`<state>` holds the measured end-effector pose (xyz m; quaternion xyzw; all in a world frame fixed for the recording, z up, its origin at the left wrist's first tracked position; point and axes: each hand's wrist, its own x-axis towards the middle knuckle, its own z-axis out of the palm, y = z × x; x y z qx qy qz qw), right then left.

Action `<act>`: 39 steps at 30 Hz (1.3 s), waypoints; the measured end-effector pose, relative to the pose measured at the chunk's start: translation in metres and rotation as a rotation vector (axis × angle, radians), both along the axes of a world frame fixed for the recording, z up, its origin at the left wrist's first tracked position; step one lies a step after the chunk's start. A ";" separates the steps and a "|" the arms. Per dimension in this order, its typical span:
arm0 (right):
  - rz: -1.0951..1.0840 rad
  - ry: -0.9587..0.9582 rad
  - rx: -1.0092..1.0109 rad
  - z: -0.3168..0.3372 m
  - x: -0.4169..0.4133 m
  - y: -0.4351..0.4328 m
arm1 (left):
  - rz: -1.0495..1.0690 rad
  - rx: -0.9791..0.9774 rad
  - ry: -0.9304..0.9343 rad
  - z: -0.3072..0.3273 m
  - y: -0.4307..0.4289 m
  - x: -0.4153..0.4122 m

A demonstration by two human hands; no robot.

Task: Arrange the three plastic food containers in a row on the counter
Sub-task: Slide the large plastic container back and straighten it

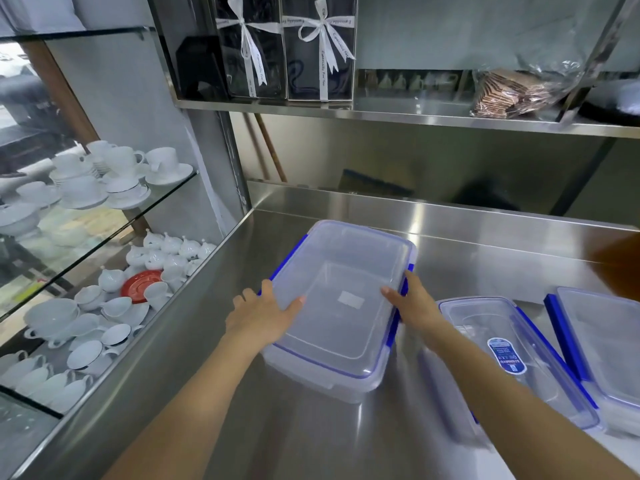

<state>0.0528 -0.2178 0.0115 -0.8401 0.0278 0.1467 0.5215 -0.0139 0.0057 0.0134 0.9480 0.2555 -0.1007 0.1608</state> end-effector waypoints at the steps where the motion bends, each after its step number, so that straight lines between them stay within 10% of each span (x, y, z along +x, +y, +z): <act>1: 0.021 -0.002 -0.015 0.004 0.007 -0.001 | -0.030 0.002 0.033 0.003 0.000 -0.002; 14: 0.354 -0.203 -0.435 0.024 0.011 -0.009 | -0.389 -0.174 0.022 0.019 0.013 -0.016; 21: 0.895 -0.062 -0.821 0.014 -0.016 -0.014 | -0.642 -0.109 0.360 0.018 0.011 -0.010; 39: 0.694 -0.187 -0.685 0.022 0.065 0.005 | -0.545 -0.231 -0.126 -0.002 0.041 0.085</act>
